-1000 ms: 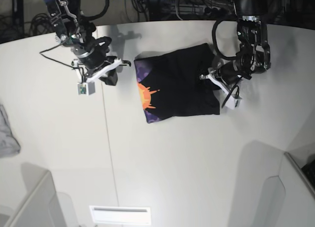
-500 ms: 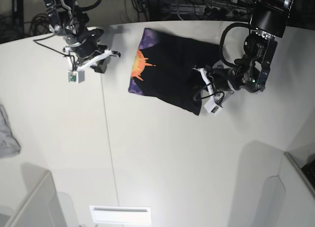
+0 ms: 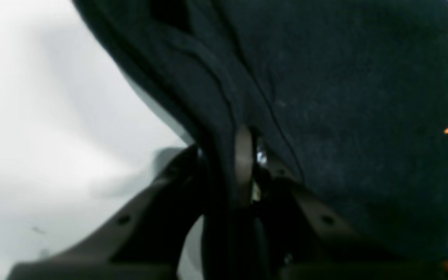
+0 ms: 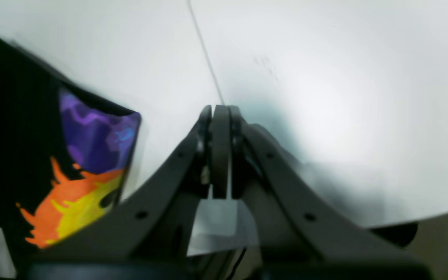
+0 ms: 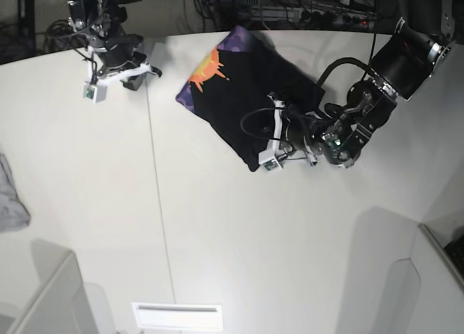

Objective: Fold the T-shirt properly
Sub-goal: 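Push the bundle square with the left gripper and release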

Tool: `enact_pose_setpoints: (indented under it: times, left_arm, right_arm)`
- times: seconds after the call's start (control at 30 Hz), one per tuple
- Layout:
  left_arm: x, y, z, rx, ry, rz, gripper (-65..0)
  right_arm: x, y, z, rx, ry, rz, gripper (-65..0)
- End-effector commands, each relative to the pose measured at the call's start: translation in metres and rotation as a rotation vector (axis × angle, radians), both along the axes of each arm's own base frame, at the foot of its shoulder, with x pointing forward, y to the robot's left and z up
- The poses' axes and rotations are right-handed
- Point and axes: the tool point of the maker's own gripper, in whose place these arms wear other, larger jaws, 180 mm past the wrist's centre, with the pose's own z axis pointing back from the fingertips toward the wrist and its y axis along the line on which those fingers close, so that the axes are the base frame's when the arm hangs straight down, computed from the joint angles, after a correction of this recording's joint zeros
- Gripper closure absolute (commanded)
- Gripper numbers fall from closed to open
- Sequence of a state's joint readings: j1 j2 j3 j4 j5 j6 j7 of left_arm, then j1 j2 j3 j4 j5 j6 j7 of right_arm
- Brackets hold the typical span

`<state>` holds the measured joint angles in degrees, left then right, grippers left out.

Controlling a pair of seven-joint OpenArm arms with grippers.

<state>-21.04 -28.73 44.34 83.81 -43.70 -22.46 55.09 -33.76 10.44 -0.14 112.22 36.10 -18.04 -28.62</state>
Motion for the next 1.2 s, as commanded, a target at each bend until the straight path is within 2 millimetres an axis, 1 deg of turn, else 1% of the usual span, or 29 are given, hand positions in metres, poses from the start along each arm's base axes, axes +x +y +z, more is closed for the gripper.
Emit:
enact_pose_setpoints:
  times: [0.0,0.07,0.13,0.23,0.3,0.37,0.4,0.47,0.57,0.63,0.7,0.83,0.9,1.17]
  left_arm:
    - [0.012,0.003,0.007,0.038,-0.056,-0.029,0.0]
    - [0.013,0.005,0.001,0.114,-0.101,-0.097,0.0]
    - [0.012,-0.001,-0.003,0.178,-0.146,-0.213,0.0]
    - [0.007,0.002,-0.01,0.272,-0.2,-0.395,0.0]
    - [0.008,0.001,-0.011,0.322,-0.24,-0.5,0.0]
    - [0.011,-0.001,-0.012,0.377,-0.282,-0.586,0.0]
    - [0.015,-0.003,-0.011,0.402,-0.31,-0.599,0.0]
    - [0.02,-0.014,-0.01,0.402,-0.368,-0.626,0.0]
    - [0.019,-0.024,-0.013,0.379,-0.415,-0.649,0.0]
    - [0.019,-0.035,-0.012,0.365,-0.429,-0.658,0.0]
    - [0.018,-0.036,-0.013,0.36,-0.424,-0.656,0.0]
    - [0.014,-0.035,-0.022,0.362,-0.396,-0.655,0.0]
    - [0.013,-0.041,-0.023,0.354,-0.396,-0.659,0.0]
    - [0.012,-0.046,-0.021,0.343,-0.401,-0.663,0.0]
  right_arm:
    - [0.002,-0.002,0.006,-0.001,-0.027,-0.01,0.0]
    - [-0.005,-0.002,0.003,0.003,-0.01,-0.017,0.0]
    - [-0.01,-0.001,0.001,0.007,0.002,-0.02,0.0]
    - [-0.017,0.003,-0.002,0.017,0.021,-0.024,0.0]
    - [-0.022,0.007,-0.004,0.035,0.031,-0.046,0.0]
    - [-0.024,0.005,-0.005,0.039,0.034,-0.071,0.0]
    - [-0.024,0.006,-0.005,0.043,0.036,-0.076,0.0]
    - [-0.024,0.007,-0.005,0.047,0.036,-0.078,0.0]
    - [-0.025,0.008,-0.006,0.049,0.038,-0.078,0.0]
    - [-0.025,0.008,-0.006,0.049,0.038,-0.078,0.0]
    - [-0.025,0.008,-0.006,0.049,0.04,-0.079,0.0]
    - [-0.023,0.008,-0.005,0.05,0.034,-0.078,0.0]
    - [-0.022,0.008,-0.005,0.05,0.032,-0.078,0.0]
    - [-0.021,0.007,-0.004,0.048,0.03,-0.079,0.0]
